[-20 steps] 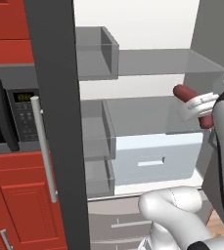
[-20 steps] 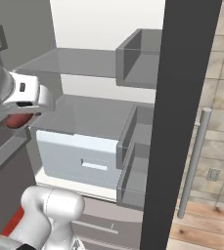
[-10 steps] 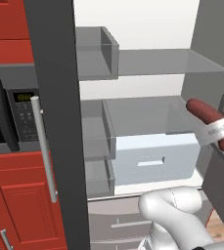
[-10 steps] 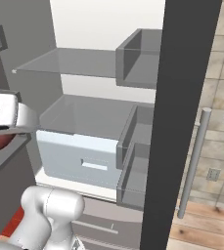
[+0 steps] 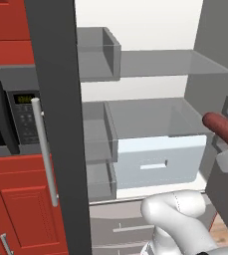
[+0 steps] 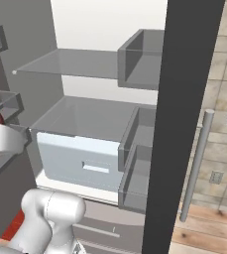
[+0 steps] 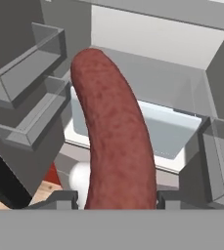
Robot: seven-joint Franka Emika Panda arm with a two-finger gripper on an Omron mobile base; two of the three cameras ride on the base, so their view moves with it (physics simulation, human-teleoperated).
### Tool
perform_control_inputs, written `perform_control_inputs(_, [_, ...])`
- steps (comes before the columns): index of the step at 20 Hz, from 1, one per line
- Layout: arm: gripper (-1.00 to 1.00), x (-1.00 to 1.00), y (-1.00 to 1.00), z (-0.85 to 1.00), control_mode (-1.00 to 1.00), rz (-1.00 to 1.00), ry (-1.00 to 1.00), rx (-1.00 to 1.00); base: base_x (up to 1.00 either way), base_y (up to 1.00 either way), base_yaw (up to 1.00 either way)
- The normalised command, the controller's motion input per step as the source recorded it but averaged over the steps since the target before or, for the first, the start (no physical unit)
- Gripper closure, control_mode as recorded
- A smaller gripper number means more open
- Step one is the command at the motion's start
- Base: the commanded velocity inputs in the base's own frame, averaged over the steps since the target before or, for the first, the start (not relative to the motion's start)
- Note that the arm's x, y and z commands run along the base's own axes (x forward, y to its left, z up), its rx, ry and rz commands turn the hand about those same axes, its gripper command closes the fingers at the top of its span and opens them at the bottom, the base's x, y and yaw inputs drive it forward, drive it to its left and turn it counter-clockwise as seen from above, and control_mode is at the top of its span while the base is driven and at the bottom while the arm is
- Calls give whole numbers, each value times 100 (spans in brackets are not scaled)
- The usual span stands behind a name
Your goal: Retrieve the sausage and cheese from the fridge and place them on the cutting board on the counter.
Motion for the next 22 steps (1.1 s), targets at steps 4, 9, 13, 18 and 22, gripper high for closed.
perform_control_inputs(4, [100,0,0,0,100,0,0,0,-9,0,0])
perform_control_inputs(9, [100,0,0,0,100,0,0,0,-15,-15,-2])
perform_control_inputs(13, [100,0,0,0,100,0,0,0,-36,-11,-14])
perform_control_inputs(18, [100,0,0,0,100,0,0,0,-98,-17,-20])
perform_control_inputs(22, [100,0,0,0,100,0,0,0,-100,-21,-6])
